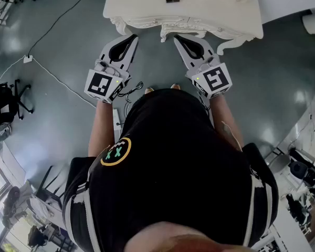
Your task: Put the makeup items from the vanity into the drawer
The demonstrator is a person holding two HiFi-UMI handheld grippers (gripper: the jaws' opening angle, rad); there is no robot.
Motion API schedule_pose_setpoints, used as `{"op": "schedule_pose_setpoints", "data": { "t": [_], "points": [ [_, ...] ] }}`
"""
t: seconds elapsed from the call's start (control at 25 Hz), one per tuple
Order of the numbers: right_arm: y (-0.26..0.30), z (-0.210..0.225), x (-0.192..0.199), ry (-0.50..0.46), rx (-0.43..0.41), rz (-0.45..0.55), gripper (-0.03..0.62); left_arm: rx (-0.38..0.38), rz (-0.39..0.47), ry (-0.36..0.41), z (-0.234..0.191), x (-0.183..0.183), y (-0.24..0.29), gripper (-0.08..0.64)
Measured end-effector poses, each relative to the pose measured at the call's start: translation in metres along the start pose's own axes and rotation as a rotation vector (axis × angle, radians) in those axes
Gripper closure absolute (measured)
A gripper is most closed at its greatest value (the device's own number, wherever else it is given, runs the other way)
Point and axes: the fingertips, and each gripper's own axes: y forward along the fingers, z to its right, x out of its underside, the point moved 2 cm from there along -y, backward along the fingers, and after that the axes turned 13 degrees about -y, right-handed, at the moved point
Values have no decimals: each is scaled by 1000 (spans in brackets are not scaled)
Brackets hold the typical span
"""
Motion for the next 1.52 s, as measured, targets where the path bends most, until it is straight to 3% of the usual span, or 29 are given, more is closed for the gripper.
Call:
{"op": "schedule_pose_setpoints", "data": {
  "t": [0.88, 1.0, 1.2, 1.52],
  "points": [
    [3, 4, 9, 18, 5, -6, 571, 12, 0, 3, -2, 1, 11, 540],
    [4, 6, 7, 10, 6, 1, 525, 7, 3, 3, -4, -1, 12, 540],
    [7, 4, 6, -6, -20, 17, 358, 9, 1, 1, -5, 1, 13, 540],
    [6, 9, 11, -1, -3, 1, 154, 10, -3, 2, -3, 2, 16, 540]
  ]
}}
